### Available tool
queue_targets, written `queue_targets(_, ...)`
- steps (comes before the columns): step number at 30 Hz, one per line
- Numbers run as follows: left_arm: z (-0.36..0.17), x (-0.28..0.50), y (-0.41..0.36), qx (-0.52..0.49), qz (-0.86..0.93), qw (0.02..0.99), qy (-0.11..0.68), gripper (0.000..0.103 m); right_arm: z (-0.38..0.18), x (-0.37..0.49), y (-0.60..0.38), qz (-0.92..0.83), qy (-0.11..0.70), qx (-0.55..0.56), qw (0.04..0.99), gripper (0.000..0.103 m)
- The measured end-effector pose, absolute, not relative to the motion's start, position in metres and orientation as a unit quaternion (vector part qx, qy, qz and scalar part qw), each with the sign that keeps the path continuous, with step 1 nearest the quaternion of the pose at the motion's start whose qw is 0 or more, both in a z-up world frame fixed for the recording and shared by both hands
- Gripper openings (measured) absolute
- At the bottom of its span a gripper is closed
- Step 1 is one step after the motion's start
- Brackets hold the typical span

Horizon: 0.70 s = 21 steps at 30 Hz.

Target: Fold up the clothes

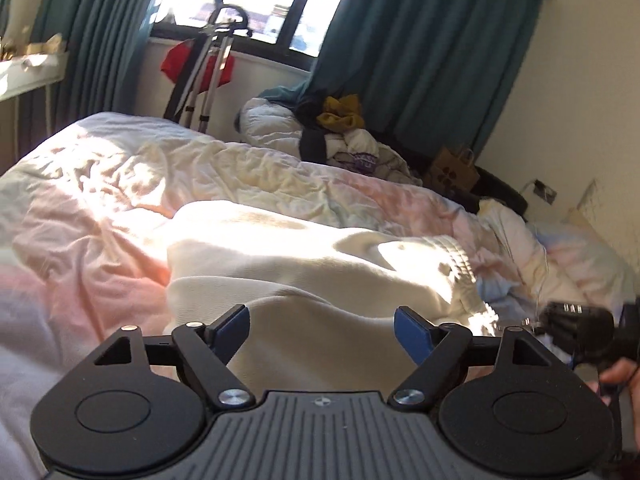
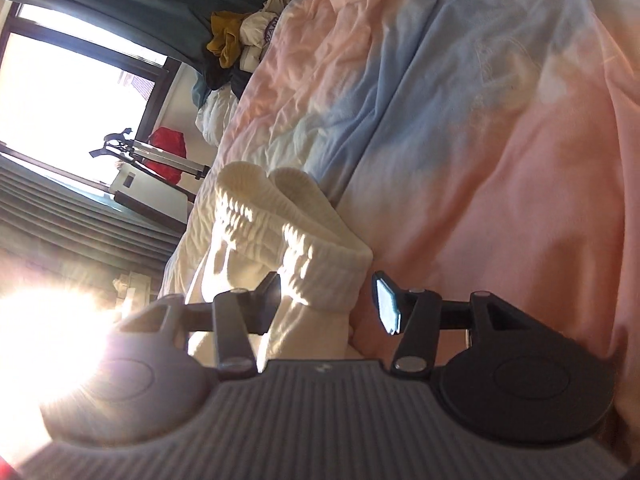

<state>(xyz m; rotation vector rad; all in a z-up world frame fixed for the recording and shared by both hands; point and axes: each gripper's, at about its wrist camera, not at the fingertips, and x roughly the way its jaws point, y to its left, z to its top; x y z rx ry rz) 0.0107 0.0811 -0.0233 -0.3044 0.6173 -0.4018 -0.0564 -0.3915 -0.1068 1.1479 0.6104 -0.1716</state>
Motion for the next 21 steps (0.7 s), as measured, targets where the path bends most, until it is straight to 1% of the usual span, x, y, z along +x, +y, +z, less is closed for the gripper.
queue_targets(1,-0.025,0.016,0.093,-0.178,-0.187,0.915,0.31,0.087,-0.109,-0.059,-0.387,-0.071,0.289,0.535,0.79,0.054)
queue_targets(2,-0.026,0.021,0.105,-0.208,-0.178,0.907,0.32,0.09,-0.11,-0.061,-0.382,-0.062,0.296,0.535,0.789,0.055)
queue_targets(3,-0.029,0.025,0.114,-0.23,-0.172,0.9,0.329,0.094,-0.111,-0.059,-0.378,-0.055,0.306,0.528,0.79,0.058)
queue_targets(4,-0.033,0.029,0.122,-0.253,-0.165,0.891,0.339,0.095,-0.111,-0.056,-0.373,-0.048,0.318,0.519,0.792,0.061)
queue_targets(6,-0.041,0.037,0.134,-0.291,-0.156,0.873,0.358,0.096,-0.112,-0.044,-0.363,-0.045,0.342,0.49,0.801,0.074)
queue_targets(8,-0.051,0.045,0.139,-0.317,-0.152,0.857,0.377,0.096,-0.115,-0.035,-0.355,-0.042,0.354,0.471,0.807,0.076)
queue_targets(9,-0.056,0.047,0.139,-0.324,-0.149,0.852,0.384,0.096,-0.117,-0.031,-0.351,-0.04,0.358,0.464,0.809,0.08)
queue_targets(13,-0.073,0.057,0.137,-0.344,-0.136,0.835,0.407,0.096,-0.127,-0.015,-0.341,-0.029,0.367,0.442,0.818,0.081)
queue_targets(16,-0.087,0.063,0.139,-0.367,-0.135,0.817,0.423,0.096,-0.132,-0.005,-0.341,0.011,0.361,0.469,0.806,0.082)
queue_targets(21,-0.1,0.064,0.147,-0.407,-0.143,0.795,0.427,0.094,-0.126,-0.01,-0.35,0.095,0.295,0.546,0.778,0.084)
